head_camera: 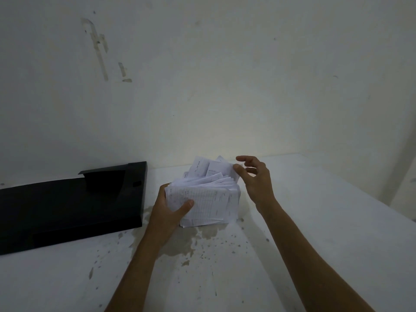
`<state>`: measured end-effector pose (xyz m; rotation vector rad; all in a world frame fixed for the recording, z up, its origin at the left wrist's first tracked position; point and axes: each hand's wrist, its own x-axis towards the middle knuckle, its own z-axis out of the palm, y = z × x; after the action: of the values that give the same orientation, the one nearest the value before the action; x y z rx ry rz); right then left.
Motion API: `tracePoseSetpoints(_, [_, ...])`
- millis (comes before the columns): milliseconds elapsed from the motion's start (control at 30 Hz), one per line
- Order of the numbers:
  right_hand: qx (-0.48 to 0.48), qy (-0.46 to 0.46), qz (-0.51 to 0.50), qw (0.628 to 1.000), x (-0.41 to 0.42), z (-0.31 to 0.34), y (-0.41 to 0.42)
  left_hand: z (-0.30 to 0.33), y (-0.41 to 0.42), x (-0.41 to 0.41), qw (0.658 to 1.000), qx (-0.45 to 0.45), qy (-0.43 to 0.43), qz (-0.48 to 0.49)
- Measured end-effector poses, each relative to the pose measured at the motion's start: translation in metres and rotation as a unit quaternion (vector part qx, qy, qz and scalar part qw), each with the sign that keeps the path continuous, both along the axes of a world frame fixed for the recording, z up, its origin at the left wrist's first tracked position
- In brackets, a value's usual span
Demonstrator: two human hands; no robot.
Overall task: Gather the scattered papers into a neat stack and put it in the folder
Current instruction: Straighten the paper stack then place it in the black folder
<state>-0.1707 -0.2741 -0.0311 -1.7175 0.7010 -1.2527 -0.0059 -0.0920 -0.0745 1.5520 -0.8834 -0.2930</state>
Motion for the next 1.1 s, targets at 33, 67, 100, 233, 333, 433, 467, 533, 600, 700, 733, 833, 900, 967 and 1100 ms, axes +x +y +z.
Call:
tracePoseSetpoints(33, [-0.033,0.015,0.003,0.999,0.0,0.003,0.001,0.001,0.0,-0.001,1.0,0.001,0.001,0.002])
tracePoseSetpoints(67, [-0.072,0.033,0.01,0.997,0.001,0.006,0.003,0.002,0.001,-0.002,1.0,-0.003,0.0,0.002])
tracePoseSetpoints(100, [-0.112,0.054,0.019,0.992,0.002,0.011,0.004,0.004,0.002,-0.004,1.0,-0.008,-0.003,0.0])
tracePoseSetpoints(233, [-0.215,0.155,0.017,0.964,0.013,0.027,0.008,0.003,0.002,-0.004,1.0,-0.008,0.001,-0.007])
tracePoseSetpoints(333, [-0.262,0.182,-0.005,0.948,0.019,0.031,0.011,0.001,0.0,-0.003,1.0,0.003,-0.007,0.006])
tracePoseSetpoints(433, [-0.217,0.117,0.007,0.969,0.017,0.034,0.014,0.001,0.001,-0.004,1.0,-0.01,0.005,0.0])
tracePoseSetpoints(467, [-0.183,0.072,0.016,0.98,0.016,0.036,0.014,0.002,0.002,-0.003,1.0,-0.016,0.009,-0.006])
tracePoseSetpoints(533, [-0.116,-0.003,0.037,0.993,0.013,0.04,0.014,0.003,0.002,-0.003,1.0,-0.011,0.007,-0.005])
tracePoseSetpoints(600, [-0.049,-0.029,0.075,0.996,0.01,0.039,0.013,0.002,0.001,-0.002,1.0,-0.004,-0.006,0.003])
tracePoseSetpoints(700, [0.014,-0.008,0.106,0.994,0.009,0.024,0.011,0.0,0.0,0.001,1.0,-0.005,-0.014,0.002])
tracePoseSetpoints(733, [0.009,0.014,0.098,0.995,0.008,0.017,0.009,0.001,0.001,0.001,1.0,-0.01,-0.008,-0.003])
tracePoseSetpoints(833, [-0.022,0.108,0.079,0.991,0.004,0.005,0.003,0.002,0.003,0.001,1.0,-0.015,-0.001,-0.015])
tracePoseSetpoints(900, [-0.023,0.157,0.073,0.985,-0.001,0.006,0.001,0.001,0.003,0.002,1.0,-0.012,-0.009,-0.013])
tracePoseSetpoints(967, [-0.044,0.159,0.045,0.985,-0.004,0.012,0.001,-0.001,0.001,0.003,1.0,-0.012,-0.004,-0.013])
tracePoseSetpoints(1100, [-0.178,0.1,-0.002,0.979,0.003,0.034,0.012,-0.001,0.0,0.003,1.0,-0.012,-0.001,-0.015])
